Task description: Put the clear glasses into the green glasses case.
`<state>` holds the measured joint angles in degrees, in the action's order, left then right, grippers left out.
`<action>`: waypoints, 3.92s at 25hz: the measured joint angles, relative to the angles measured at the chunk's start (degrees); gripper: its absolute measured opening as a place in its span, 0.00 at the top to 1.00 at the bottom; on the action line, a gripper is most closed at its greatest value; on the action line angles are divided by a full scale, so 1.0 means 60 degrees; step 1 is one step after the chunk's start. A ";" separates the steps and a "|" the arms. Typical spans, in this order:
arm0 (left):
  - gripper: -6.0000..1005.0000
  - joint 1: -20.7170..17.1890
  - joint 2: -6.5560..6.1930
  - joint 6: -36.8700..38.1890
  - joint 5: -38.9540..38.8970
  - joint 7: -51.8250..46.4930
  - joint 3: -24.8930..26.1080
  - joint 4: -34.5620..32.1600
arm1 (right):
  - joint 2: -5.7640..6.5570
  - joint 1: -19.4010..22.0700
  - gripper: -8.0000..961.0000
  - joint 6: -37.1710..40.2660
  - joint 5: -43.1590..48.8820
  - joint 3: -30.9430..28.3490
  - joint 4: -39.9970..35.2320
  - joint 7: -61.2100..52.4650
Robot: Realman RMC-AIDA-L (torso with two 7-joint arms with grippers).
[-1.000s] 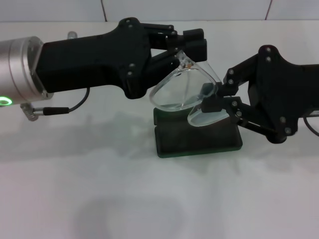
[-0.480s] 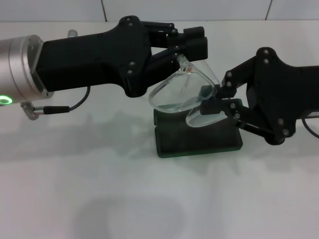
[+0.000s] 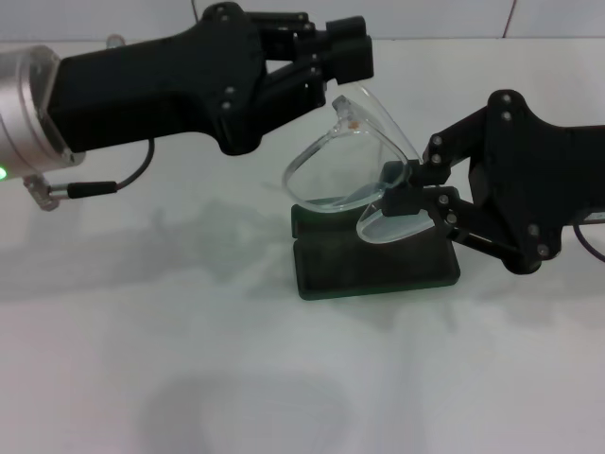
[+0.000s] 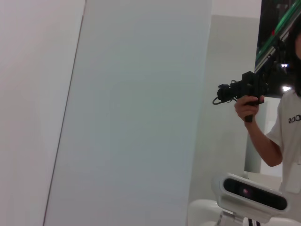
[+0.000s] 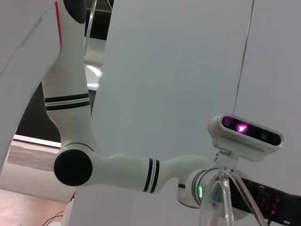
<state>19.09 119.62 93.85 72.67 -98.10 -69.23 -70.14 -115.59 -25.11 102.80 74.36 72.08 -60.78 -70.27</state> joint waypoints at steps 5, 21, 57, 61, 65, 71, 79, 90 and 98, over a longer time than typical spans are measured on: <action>0.84 0.0065 -0.0008 0.0047 0.0003 0.0007 0.0099 0.0000 | 0.0003 0.0030 0.92 0.0008 -0.0044 -0.0003 0.0000 0.0120; 0.85 0.0810 -0.0046 0.0842 0.0068 0.0016 -0.0017 0.1079 | 0.0013 -0.0143 0.92 0.0369 -0.0410 -0.0113 0.0632 0.0563; 0.85 0.0729 -0.0043 0.1033 0.0384 0.0139 0.1303 0.1510 | -0.0015 -0.0060 0.92 0.1418 -0.0545 -0.0411 0.0922 0.1607; 0.85 0.0806 -0.0036 0.1027 0.0592 0.0125 0.1481 0.1633 | -0.0026 -0.0031 0.92 0.2224 -0.0956 -0.0633 0.1231 0.2304; 0.85 0.0845 -0.0030 0.1026 0.0610 0.0138 0.1511 0.1745 | -0.0011 -0.0024 0.92 0.2863 -0.1402 -0.0859 0.1600 0.2816; 0.85 0.1043 -0.0008 0.1011 0.0611 0.0124 0.1472 0.1932 | -0.0015 -0.0172 0.92 0.3358 -0.1428 -0.0988 0.1863 0.3091; 0.85 0.1860 0.0033 0.0958 0.0533 0.0313 0.1402 0.2894 | -0.0037 -0.1054 0.92 0.3375 -0.1385 -0.0569 0.2965 0.3551; 0.85 0.2404 0.0033 0.0641 -0.0040 0.0457 0.0935 0.3487 | -0.0017 -0.1458 0.92 0.3192 -0.1351 -0.0376 0.3706 0.4035; 0.85 0.2427 0.0029 0.0708 -0.0519 0.0463 0.0223 0.3385 | 0.0017 -0.1467 0.92 0.2653 -0.1349 -0.0476 0.3941 0.4341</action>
<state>33.65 119.79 98.10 69.56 -95.33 -67.89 -49.82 -115.49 -33.92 118.72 66.27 69.22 -37.14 -44.22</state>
